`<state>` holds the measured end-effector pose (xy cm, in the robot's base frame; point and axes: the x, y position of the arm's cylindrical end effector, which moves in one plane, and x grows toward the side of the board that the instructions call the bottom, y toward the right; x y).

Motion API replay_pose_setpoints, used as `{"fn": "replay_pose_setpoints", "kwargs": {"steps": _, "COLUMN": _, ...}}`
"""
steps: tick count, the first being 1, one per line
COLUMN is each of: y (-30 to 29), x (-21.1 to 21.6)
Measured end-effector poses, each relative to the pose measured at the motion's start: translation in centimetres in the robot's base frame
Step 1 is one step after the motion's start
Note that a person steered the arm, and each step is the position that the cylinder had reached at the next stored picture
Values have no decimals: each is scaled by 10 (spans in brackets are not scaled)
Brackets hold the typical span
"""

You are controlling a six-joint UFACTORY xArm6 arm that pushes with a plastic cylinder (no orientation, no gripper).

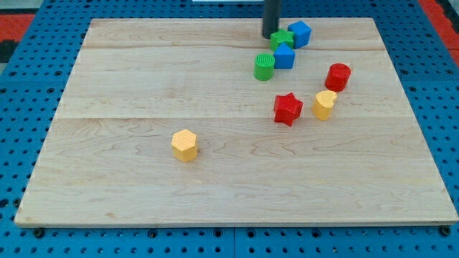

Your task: Push the cube slightly to the right

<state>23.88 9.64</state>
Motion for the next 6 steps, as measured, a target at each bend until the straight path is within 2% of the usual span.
{"fn": "replay_pose_setpoints", "kwargs": {"steps": 1, "y": 5, "x": -10}}
{"fn": "replay_pose_setpoints", "kwargs": {"steps": 2, "y": -16, "x": -38}}
{"fn": "replay_pose_setpoints", "kwargs": {"steps": 3, "y": -26, "x": -44}}
{"fn": "replay_pose_setpoints", "kwargs": {"steps": 5, "y": -25, "x": -15}}
{"fn": "replay_pose_setpoints", "kwargs": {"steps": 6, "y": 18, "x": -15}}
